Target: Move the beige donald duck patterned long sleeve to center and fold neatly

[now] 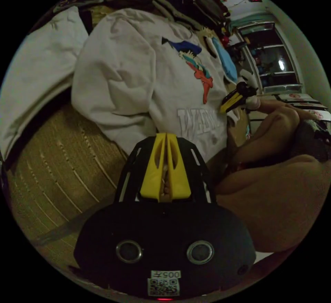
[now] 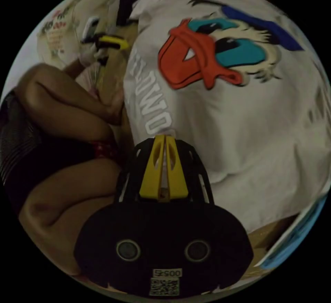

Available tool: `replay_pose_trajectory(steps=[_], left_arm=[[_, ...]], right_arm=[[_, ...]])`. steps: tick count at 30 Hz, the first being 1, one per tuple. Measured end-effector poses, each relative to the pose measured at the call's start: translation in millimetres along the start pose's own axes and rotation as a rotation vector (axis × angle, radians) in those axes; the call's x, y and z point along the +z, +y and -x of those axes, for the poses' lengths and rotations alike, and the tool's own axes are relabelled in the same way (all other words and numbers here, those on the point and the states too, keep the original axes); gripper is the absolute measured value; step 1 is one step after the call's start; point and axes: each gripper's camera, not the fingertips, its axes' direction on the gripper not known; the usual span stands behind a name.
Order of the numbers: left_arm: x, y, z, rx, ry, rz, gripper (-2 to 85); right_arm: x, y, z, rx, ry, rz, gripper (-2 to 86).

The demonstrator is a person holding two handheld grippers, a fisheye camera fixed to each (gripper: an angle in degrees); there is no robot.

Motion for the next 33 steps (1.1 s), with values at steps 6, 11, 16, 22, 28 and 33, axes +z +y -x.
replay_pose_trajectory(steps=[6,11,16,22,28,33], left_arm=[[85.7,-70.1,28.7,0.121,0.055,0.075,-0.2],[92.3,-84.5,32.5,0.198,-0.061,-0.083,-0.1],[121.0,-36.9,61.4,0.151,-0.183,-0.030,1.9],[200.4,-5.3,106.7,0.007,-0.028,0.095,6.2],[218.1,-34.3,93.6,0.122,0.187,-0.080,5.1],[222.6,-50.6,85.9,0.286,0.434,-0.135,4.3]], right_arm=[[-14.8,-47.1,-86.6,0.095,0.188,-0.041,-1.0],[-35.2,-60.6,-151.8,0.236,0.266,-0.111,-1.0],[-38.5,-73.7,-185.5,0.157,0.242,-0.152,-0.9],[-12.6,-102.0,-202.7,-0.029,0.115,-0.069,0.2],[11.9,-124.1,-231.9,-0.132,0.162,0.031,2.8],[8.2,-126.9,-269.2,-0.112,0.072,-0.002,3.5]])
